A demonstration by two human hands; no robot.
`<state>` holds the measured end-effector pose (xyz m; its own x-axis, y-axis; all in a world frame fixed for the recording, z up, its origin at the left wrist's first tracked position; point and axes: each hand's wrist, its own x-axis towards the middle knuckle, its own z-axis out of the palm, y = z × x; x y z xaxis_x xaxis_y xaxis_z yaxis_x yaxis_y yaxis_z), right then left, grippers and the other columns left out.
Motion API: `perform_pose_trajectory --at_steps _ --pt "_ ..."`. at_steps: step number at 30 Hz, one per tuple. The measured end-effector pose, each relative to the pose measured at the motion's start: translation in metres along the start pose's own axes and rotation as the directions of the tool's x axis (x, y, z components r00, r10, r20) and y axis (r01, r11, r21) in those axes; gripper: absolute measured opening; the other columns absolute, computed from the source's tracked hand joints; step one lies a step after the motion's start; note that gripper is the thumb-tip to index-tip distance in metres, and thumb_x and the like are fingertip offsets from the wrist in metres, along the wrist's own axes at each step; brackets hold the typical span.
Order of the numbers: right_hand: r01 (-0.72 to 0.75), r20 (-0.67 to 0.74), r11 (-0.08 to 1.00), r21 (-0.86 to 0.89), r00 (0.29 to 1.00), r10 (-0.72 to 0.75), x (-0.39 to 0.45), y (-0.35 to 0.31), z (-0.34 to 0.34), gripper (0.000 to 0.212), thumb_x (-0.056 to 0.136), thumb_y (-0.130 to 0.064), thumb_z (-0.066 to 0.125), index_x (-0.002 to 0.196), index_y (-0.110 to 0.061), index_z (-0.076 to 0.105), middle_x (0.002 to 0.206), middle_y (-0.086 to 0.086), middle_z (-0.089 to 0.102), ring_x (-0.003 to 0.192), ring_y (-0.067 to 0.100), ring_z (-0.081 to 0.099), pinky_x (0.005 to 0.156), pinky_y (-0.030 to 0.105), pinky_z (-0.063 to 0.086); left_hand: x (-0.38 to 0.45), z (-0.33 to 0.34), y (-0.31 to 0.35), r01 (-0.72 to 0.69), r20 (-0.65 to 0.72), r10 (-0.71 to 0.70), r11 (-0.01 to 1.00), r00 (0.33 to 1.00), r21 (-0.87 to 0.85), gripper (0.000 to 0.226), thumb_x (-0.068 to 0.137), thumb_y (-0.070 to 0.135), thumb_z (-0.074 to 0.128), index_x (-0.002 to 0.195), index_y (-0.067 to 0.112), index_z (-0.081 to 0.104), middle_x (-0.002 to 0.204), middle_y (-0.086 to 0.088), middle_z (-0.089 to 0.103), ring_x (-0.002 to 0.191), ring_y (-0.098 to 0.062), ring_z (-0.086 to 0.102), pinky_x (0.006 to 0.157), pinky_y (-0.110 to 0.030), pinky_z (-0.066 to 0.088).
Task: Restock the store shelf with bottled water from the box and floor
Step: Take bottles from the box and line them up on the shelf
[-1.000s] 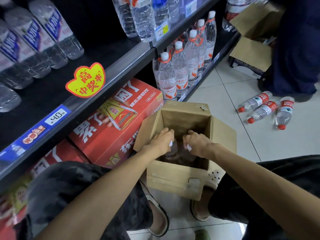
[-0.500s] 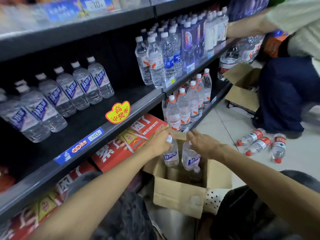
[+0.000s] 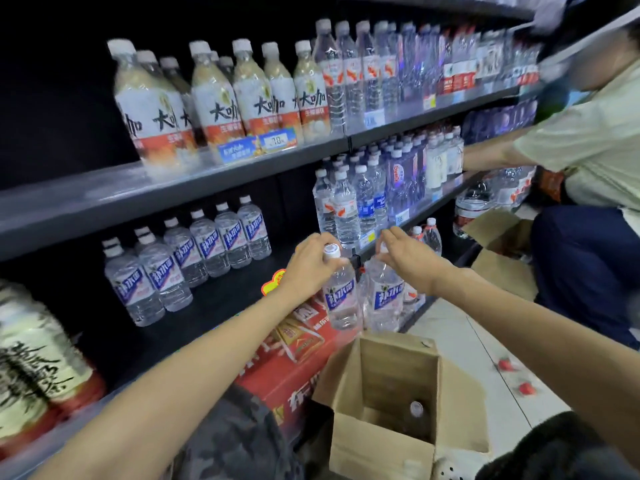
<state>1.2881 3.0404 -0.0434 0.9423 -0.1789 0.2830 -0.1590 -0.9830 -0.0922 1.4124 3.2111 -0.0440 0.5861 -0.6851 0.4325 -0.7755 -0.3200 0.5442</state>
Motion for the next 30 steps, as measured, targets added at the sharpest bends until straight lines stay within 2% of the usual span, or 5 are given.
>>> perform_pose_trajectory --at_steps 7,11,14,18,30 --pt "0.057 -0.198 0.998 0.011 0.979 -0.053 0.047 -0.029 -0.033 0.024 0.101 -0.017 0.048 0.117 0.0 0.043 0.113 0.013 0.043 0.09 0.032 0.052 0.073 0.037 0.042 0.021 -0.05 0.006 -0.126 -0.173 0.131 0.991 0.976 0.038 0.021 0.083 0.023 0.072 0.098 0.017 0.06 0.095 0.0 0.057 0.08 -0.014 0.054 0.076 -0.033 0.045" --pt "0.115 -0.281 0.992 -0.05 0.952 -0.124 0.073 -0.047 -0.033 0.021 0.101 -0.017 0.047 0.111 0.003 0.047 0.109 0.016 0.044 0.085 0.029 0.045 0.068 0.024 0.024 0.029 -0.071 -0.01 -0.183 -0.203 0.201 0.978 0.958 0.104 0.02 0.083 0.023 0.071 0.097 0.018 0.057 0.093 0.004 0.053 0.074 -0.006 0.049 0.068 -0.021 0.039" --pt "0.163 -0.316 0.986 -0.029 0.934 -0.164 0.09 -0.06 -0.027 0.018 0.101 -0.018 0.047 0.109 -0.001 0.047 0.109 0.014 0.045 0.088 0.029 0.047 0.07 0.03 0.032 0.032 -0.081 -0.029 -0.189 -0.204 0.223 0.967 0.953 0.173 0.019 0.084 0.02 0.069 0.098 0.02 0.056 0.096 0.006 0.051 0.072 0.0 0.049 0.067 -0.019 0.038" --pt "0.183 -0.302 0.982 -0.04 0.935 -0.187 0.115 -0.076 -0.01 0.013 0.098 -0.009 0.052 0.109 -0.006 0.047 0.108 0.01 0.044 0.089 0.027 0.048 0.076 0.034 0.04 0.032 -0.087 -0.059 -0.167 -0.185 0.213 0.958 0.959 0.234 0.022 0.084 0.017 0.07 0.098 0.022 0.054 0.096 0.005 0.051 0.074 -0.007 0.053 0.079 -0.031 0.047" --pt "0.194 -0.214 0.97 -0.146 0.951 -0.222 0.171 -0.101 0.043 0.023 0.094 -0.006 0.053 0.114 -0.012 0.043 0.112 0.005 0.042 0.088 0.023 0.047 0.075 0.034 0.044 0.027 -0.102 -0.147 0.048 -0.171 -0.006 0.969 0.985 0.242 0.019 0.083 0.021 0.072 0.095 0.018 0.058 0.095 0.004 0.055 0.077 -0.013 0.055 0.067 -0.026 0.041"
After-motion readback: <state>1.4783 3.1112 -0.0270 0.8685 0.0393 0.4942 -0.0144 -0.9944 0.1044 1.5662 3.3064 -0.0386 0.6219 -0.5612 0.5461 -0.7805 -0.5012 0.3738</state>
